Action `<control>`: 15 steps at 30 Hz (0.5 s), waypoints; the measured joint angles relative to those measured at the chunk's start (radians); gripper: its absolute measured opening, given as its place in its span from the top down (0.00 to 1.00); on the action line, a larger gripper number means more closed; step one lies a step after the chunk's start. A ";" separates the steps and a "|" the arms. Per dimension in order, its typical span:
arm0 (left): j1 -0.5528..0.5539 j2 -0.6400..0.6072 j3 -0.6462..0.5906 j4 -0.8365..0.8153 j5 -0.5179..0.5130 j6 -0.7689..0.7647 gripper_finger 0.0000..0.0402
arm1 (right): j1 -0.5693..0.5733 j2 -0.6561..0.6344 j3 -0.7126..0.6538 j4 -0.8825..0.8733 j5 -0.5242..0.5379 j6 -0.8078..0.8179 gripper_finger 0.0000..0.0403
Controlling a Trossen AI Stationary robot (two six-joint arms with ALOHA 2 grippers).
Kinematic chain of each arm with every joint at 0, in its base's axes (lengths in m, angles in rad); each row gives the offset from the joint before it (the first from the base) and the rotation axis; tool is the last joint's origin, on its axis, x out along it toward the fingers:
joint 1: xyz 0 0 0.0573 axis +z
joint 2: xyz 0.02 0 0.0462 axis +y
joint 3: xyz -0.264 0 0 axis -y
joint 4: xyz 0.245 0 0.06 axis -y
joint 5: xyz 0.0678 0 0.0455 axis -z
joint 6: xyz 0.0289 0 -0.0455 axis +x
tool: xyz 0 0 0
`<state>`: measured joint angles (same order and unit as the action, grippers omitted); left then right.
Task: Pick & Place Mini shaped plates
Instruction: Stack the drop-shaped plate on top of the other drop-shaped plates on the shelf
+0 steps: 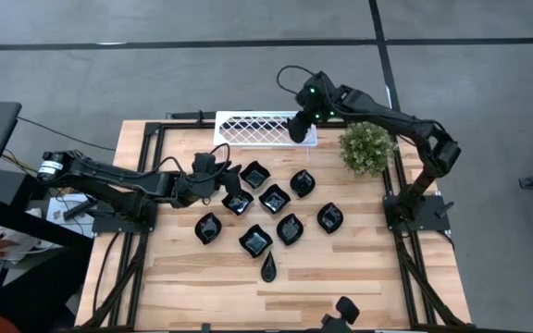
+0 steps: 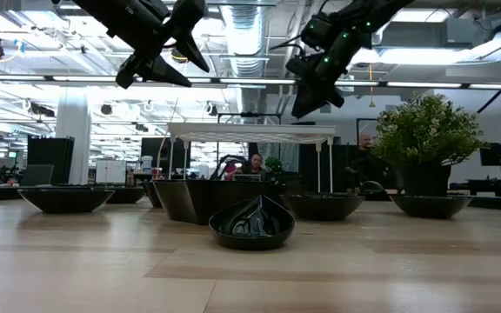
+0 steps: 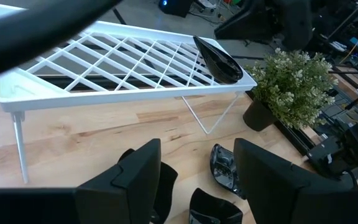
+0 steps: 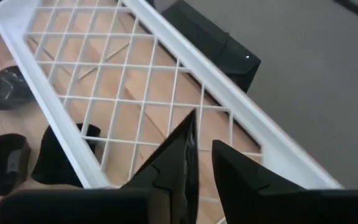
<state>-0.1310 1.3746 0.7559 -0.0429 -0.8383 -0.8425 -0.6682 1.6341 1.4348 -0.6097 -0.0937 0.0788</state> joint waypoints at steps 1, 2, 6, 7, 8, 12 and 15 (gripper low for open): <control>0.000 0.000 0.000 0.000 0.000 0.000 0.49 | 0.000 0.000 0.007 -0.014 0.013 -0.004 0.81; 0.000 0.000 0.000 0.000 0.000 0.000 0.49 | 0.000 0.000 0.014 -0.031 0.022 -0.009 0.81; 0.000 0.000 0.000 0.000 0.000 0.000 0.49 | 0.000 0.000 0.051 -0.079 0.042 -0.029 0.81; 0.000 0.000 0.000 0.000 0.000 0.000 0.49 | 0.000 0.000 0.058 -0.089 0.042 -0.029 0.81; 0.000 0.000 0.000 0.000 0.000 0.000 0.49 | 0.002 0.000 0.066 -0.105 0.042 -0.029 0.81; 0.000 0.000 0.000 0.000 0.000 0.000 0.49 | 0.015 0.000 0.099 -0.163 0.042 -0.051 0.81; 0.000 0.000 0.000 0.000 0.000 0.000 0.49 | 0.029 0.000 0.108 -0.205 0.042 -0.063 0.81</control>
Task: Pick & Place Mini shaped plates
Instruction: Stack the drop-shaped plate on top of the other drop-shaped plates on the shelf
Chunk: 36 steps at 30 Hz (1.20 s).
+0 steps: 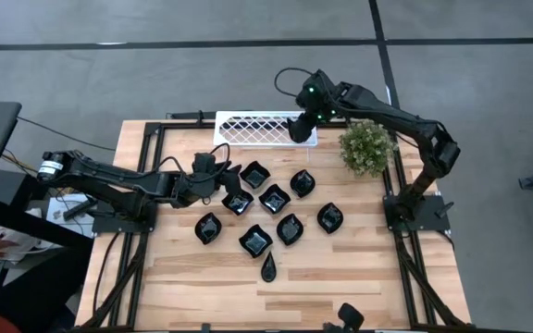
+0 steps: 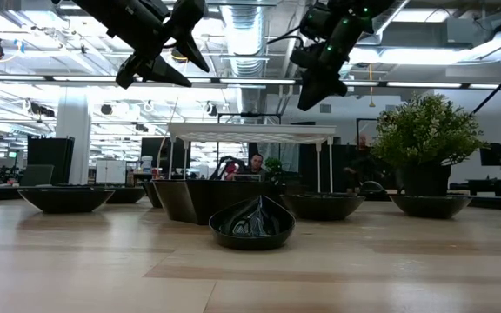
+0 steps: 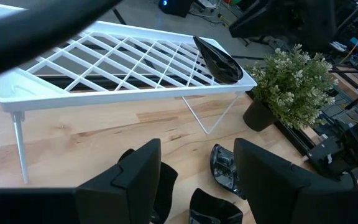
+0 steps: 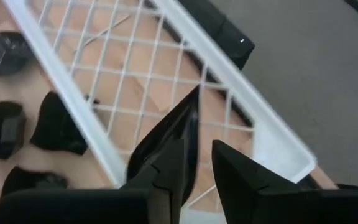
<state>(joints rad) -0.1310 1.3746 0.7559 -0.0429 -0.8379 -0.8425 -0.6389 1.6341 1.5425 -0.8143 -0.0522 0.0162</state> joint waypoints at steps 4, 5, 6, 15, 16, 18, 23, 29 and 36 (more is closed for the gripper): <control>0.000 0.000 0.000 0.000 0.000 0.000 0.49 | 0.024 0.000 0.001 -0.047 -0.003 -0.001 0.81; 0.000 0.000 0.000 0.000 0.000 0.000 0.49 | 0.031 0.000 0.001 -0.057 -0.003 -0.009 0.81; 0.000 0.000 0.000 0.000 0.000 0.000 0.49 | 0.040 0.000 0.001 -0.064 -0.003 -0.018 0.81; 0.000 0.000 0.000 0.000 0.000 0.000 0.49 | 0.145 -0.052 0.001 -0.097 -0.053 -0.021 0.81; 0.000 0.000 0.000 0.000 0.000 0.000 0.49 | 0.162 -0.063 0.001 -0.109 -0.053 -0.016 0.81; 0.000 0.000 0.000 0.000 0.000 0.000 0.49 | 0.194 -0.080 0.001 -0.150 -0.053 -0.001 0.81; 0.000 0.000 0.000 0.000 0.000 0.000 0.49 | 0.294 -0.119 -0.023 -0.202 -0.055 0.011 0.81; 0.000 0.000 0.000 0.000 0.000 0.000 0.49 | 0.438 -0.161 -0.080 -0.189 -0.056 0.063 0.81; -0.006 0.000 0.000 0.000 0.004 -0.007 0.49 | 0.592 -0.184 -0.133 -0.102 -0.054 0.141 0.81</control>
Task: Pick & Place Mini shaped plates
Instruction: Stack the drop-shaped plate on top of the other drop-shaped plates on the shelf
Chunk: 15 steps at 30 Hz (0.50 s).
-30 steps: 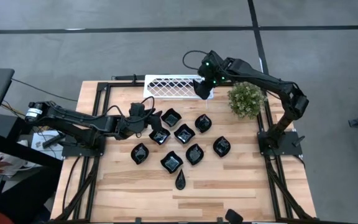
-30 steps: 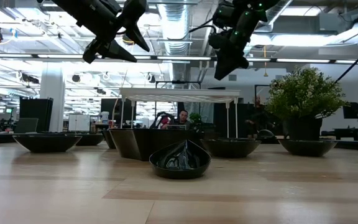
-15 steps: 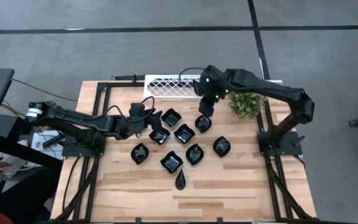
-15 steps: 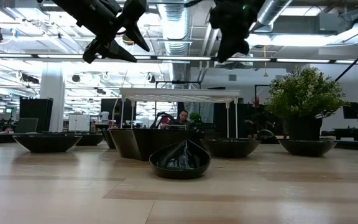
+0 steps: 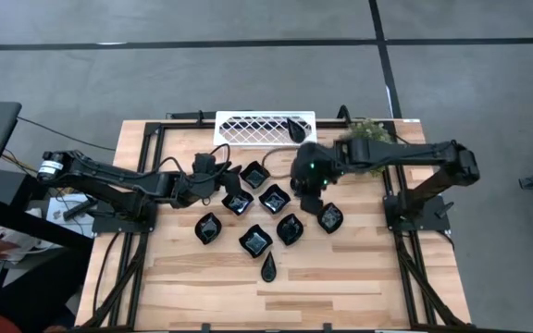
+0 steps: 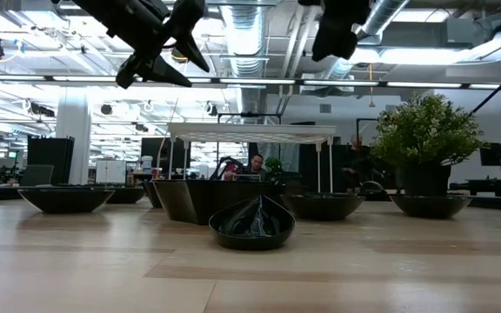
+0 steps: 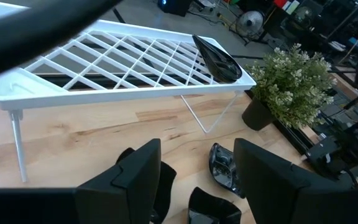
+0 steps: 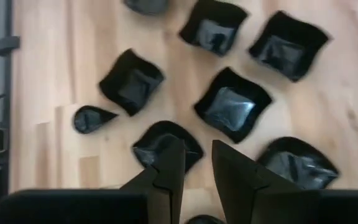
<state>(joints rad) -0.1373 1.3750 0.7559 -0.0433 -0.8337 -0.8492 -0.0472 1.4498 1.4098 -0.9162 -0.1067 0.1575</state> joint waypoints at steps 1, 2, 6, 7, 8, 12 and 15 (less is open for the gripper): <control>-0.004 0.000 0.000 0.000 0.001 0.000 0.49 | 0.020 0.000 -0.007 0.009 0.000 0.008 0.81; -0.009 0.000 0.000 0.000 0.002 0.001 0.49 | 0.040 0.000 -0.015 0.027 0.000 0.017 0.81; -0.031 0.000 0.000 0.000 0.013 0.034 0.49 | 0.112 0.000 -0.065 0.095 0.000 0.074 0.81; -0.037 0.000 0.000 0.000 0.024 0.048 0.49 | 0.127 0.000 -0.074 0.104 0.000 0.094 0.81; -0.043 0.000 0.000 0.000 0.039 0.059 0.49 | 0.143 0.000 -0.082 0.115 0.000 0.116 0.81; -0.065 0.000 0.000 0.005 0.142 0.114 0.49 | 0.204 0.000 -0.123 0.193 0.003 0.214 0.81; -0.086 0.000 0.000 0.011 0.212 0.160 0.49 | 0.250 0.009 -0.127 0.240 0.011 0.275 0.81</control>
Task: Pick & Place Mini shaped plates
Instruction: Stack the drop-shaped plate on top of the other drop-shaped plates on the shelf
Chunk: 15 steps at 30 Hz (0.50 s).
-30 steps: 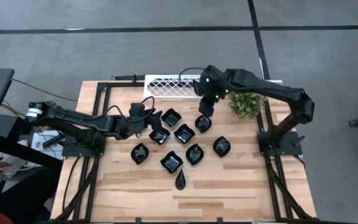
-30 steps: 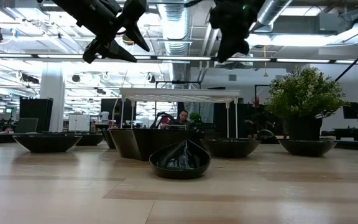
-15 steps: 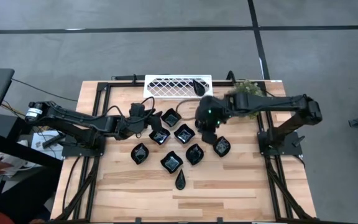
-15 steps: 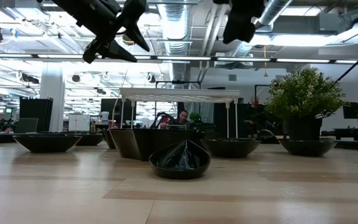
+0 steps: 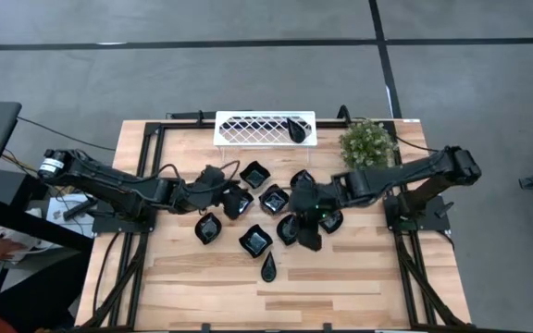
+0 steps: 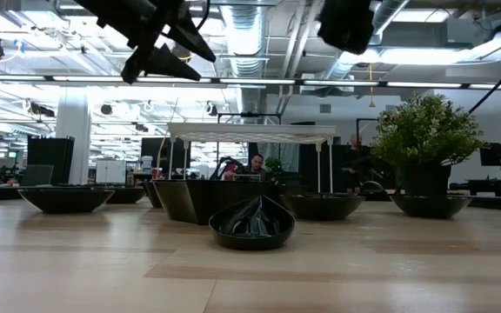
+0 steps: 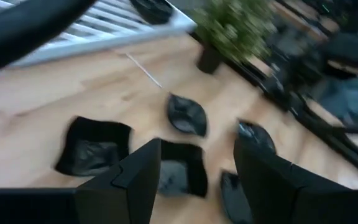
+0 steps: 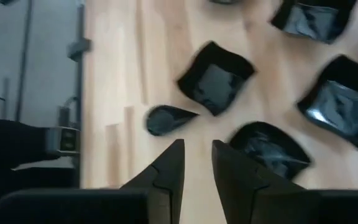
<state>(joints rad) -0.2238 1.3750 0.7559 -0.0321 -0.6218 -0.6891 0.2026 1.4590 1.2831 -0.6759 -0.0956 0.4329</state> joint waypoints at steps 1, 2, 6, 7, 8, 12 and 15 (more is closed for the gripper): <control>-0.008 0.000 0.000 0.006 0.020 0.009 0.49 | 0.014 0.003 0.000 0.013 0.009 0.018 0.81; -0.016 0.000 0.000 0.012 0.032 0.020 0.49 | 0.030 0.005 -0.002 0.019 0.021 0.038 0.81; -0.060 0.000 0.000 0.043 0.060 0.060 0.49 | 0.088 0.018 -0.001 0.068 0.070 0.115 0.81; -0.072 0.000 0.000 0.051 0.063 0.066 0.49 | 0.102 0.021 -0.002 0.073 0.077 0.134 0.81; -0.083 0.000 0.000 0.056 0.063 0.076 0.49 | 0.116 0.029 0.000 0.091 0.082 0.153 0.81; -0.124 0.000 0.000 0.068 0.064 0.091 0.49 | 0.174 0.044 -0.001 0.096 0.149 0.254 0.81; -0.145 0.000 0.000 0.078 0.086 0.118 0.49 | 0.219 0.055 -0.001 0.100 0.233 0.352 0.81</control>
<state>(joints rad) -0.3683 1.3750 0.7559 0.0463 -0.5360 -0.5709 0.4215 1.5141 1.2819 -0.5756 0.1369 0.7853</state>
